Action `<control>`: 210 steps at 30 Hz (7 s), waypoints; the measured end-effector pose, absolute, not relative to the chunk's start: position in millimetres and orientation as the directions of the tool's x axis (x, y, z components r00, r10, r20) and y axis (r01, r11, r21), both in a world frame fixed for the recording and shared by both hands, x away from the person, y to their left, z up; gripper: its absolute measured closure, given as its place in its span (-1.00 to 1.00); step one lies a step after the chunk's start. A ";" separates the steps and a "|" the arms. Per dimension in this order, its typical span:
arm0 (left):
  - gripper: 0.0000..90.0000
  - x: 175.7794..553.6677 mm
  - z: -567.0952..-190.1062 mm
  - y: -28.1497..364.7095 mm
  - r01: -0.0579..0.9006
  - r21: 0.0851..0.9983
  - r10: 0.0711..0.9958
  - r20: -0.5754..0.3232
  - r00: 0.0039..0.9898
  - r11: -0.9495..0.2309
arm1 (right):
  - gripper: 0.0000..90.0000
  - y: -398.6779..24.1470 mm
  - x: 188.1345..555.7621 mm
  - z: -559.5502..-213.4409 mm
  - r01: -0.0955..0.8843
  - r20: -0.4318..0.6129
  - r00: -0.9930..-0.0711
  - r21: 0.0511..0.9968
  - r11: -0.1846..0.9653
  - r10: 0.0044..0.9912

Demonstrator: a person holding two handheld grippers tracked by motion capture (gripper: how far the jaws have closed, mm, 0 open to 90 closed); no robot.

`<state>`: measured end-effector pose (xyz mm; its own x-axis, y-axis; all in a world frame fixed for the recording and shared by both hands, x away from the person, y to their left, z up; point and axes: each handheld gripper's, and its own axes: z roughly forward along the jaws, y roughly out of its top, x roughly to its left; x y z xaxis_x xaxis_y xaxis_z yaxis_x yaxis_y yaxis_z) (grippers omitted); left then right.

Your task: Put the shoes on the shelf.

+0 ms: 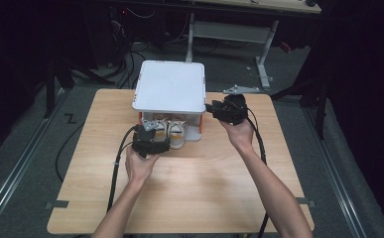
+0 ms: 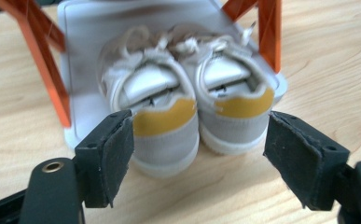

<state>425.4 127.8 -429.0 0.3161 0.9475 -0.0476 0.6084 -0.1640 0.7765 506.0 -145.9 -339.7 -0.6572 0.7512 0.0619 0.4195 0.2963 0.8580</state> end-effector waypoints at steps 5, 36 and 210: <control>-0.46 418.7 -434.3 125.1 0.631 0.755 0.950 -0.037 0.310 -0.176 | 0.42 -134.9 512.7 -341.9 0.427 0.055 -0.651 0.851 0.305 0.757; -0.46 433.0 -466.9 98.5 0.724 0.684 0.985 -0.043 0.167 -0.093 | 0.38 -109.0 521.3 -348.6 0.377 -0.071 -0.648 0.835 0.400 0.759; -0.40 350.1 -416.5 170.7 0.524 0.851 0.888 -0.221 0.403 -0.026 | -0.06 -295.9 365.7 -397.3 0.414 0.107 -0.539 0.898 0.152 0.836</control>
